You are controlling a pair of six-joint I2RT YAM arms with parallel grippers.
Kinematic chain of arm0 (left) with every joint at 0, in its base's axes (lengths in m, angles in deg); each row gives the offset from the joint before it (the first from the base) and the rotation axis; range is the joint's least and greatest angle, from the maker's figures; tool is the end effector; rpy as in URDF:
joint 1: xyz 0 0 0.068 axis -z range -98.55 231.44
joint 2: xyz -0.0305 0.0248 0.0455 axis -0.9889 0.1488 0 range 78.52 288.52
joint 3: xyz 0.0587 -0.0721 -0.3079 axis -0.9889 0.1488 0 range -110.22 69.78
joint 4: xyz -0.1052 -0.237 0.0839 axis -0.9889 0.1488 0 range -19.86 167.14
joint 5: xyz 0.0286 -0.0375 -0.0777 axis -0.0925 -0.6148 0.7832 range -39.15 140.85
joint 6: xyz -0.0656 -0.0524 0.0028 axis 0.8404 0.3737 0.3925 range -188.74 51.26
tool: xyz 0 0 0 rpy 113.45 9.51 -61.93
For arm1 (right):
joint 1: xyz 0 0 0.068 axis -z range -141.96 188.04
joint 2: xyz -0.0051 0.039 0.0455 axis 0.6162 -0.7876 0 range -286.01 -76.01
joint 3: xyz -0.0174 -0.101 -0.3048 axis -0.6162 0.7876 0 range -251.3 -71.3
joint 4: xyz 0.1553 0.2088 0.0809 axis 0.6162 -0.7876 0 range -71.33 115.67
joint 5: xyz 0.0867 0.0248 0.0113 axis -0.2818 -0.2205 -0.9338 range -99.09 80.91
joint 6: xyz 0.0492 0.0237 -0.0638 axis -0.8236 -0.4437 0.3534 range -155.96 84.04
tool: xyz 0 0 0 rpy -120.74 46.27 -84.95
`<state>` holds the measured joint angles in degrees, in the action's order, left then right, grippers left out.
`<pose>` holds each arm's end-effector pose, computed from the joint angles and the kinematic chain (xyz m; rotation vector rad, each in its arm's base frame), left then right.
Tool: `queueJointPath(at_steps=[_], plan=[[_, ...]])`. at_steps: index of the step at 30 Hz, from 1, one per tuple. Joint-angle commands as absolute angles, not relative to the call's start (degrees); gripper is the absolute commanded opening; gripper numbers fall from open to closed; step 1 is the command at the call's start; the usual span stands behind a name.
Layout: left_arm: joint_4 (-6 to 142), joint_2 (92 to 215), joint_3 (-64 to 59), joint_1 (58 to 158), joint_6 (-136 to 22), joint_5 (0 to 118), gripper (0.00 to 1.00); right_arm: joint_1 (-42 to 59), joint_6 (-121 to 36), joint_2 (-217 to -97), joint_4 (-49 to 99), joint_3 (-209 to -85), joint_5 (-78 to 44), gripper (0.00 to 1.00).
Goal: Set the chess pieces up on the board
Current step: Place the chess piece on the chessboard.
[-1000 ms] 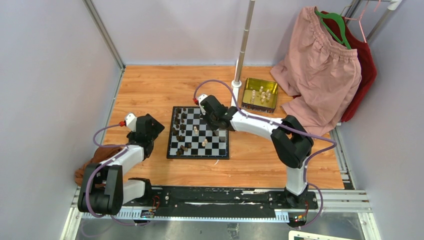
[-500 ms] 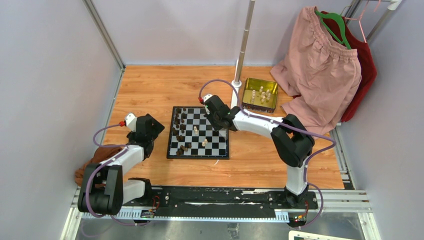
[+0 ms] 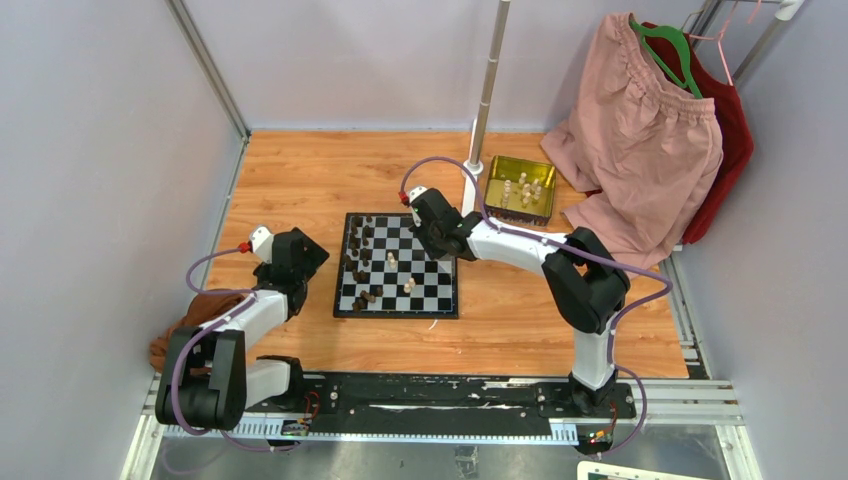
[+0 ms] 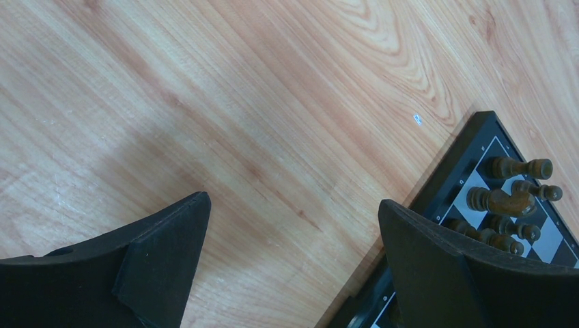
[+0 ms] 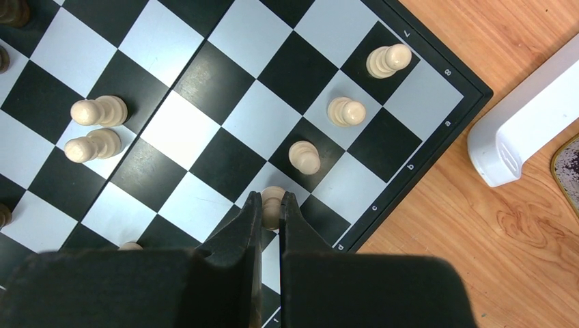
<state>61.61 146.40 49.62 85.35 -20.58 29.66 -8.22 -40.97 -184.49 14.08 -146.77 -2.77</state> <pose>0.2307 0.0109 0.1648 -1.0067 1.9587 -0.0885 0.3325 0.3355 0.2185 -0.7816 2.2319 0.3099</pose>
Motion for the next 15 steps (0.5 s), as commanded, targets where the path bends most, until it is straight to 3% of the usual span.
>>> queueJointPath(at_steps=[1,15], plan=[[60.21,146.51,50.0,85.62,-21.36,28.44,1.0,-7.58,-41.83,-185.36,14.62,-146.49,-3.71,0.01],[60.21,146.76,49.79,85.6,-21.45,28.54,1.0,-7.58,-41.85,-186.49,14.33,-146.7,-4.15,0.03]])
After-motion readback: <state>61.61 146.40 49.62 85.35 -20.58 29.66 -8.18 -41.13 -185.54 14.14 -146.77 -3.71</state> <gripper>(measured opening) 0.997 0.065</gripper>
